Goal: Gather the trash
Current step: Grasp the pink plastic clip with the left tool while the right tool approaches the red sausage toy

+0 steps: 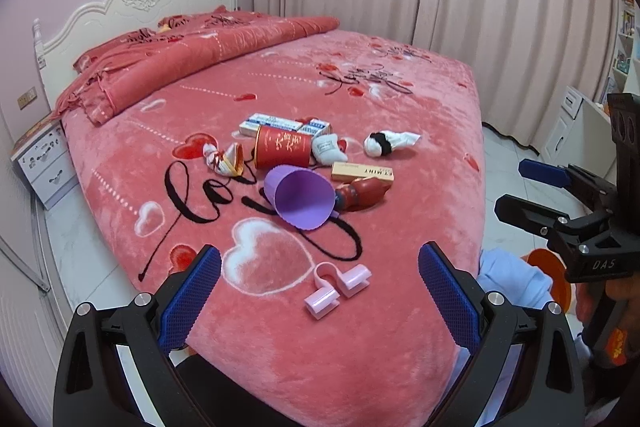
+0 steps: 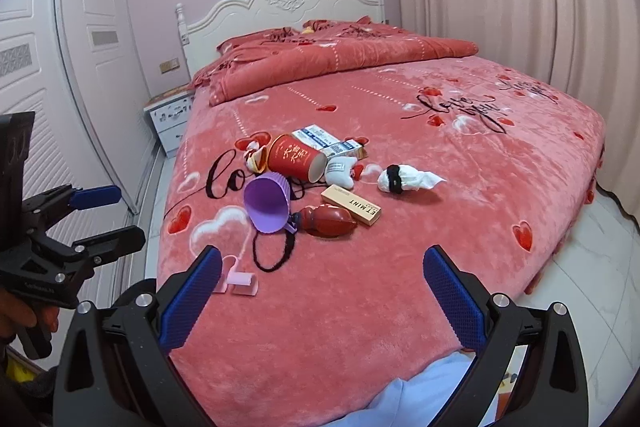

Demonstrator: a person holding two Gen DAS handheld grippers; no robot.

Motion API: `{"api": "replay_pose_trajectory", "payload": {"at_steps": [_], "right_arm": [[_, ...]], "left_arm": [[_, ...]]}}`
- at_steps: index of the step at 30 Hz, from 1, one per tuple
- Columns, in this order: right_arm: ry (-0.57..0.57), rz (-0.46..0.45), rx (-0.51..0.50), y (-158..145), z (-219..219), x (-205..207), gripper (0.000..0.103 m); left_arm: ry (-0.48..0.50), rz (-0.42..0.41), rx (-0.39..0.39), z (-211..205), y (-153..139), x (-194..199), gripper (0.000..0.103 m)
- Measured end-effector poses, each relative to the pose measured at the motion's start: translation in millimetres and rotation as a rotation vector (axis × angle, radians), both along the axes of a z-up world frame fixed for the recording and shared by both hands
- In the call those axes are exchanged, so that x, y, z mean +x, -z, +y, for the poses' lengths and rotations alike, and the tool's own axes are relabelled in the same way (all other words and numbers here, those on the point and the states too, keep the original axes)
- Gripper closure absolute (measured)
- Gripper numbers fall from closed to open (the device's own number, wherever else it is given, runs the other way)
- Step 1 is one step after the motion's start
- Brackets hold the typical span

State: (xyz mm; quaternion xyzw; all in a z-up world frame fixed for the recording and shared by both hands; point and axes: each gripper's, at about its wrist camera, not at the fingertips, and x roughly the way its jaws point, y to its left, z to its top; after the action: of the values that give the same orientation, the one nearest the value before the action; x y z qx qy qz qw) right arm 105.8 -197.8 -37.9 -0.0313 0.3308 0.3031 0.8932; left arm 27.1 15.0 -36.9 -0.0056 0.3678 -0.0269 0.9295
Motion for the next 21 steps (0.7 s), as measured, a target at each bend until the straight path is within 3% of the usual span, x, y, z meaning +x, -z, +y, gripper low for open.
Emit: {"api": "replay_pose_trajectory", "payload": {"at_steps": [5,10,15,21], "right_arm": [[-0.031,0.064,0.087,12,-1,21,0.004],[-0.12,0.076,0.164,27,1,41,0.004],[-0.248,0.09,0.103,47,17,53,0.004],[-0.372,0.07,0.098,64,32,47,0.004]], "left_arm": [[0.046,0.051,-0.002,4,15,12,0.006],[0.17,0.084,-0.032,3,32,22,0.006],[0.285,0.09,0.008,-3,46,31,0.006],[0.401,0.109,0.047,-10,70,40,0.006]]}}
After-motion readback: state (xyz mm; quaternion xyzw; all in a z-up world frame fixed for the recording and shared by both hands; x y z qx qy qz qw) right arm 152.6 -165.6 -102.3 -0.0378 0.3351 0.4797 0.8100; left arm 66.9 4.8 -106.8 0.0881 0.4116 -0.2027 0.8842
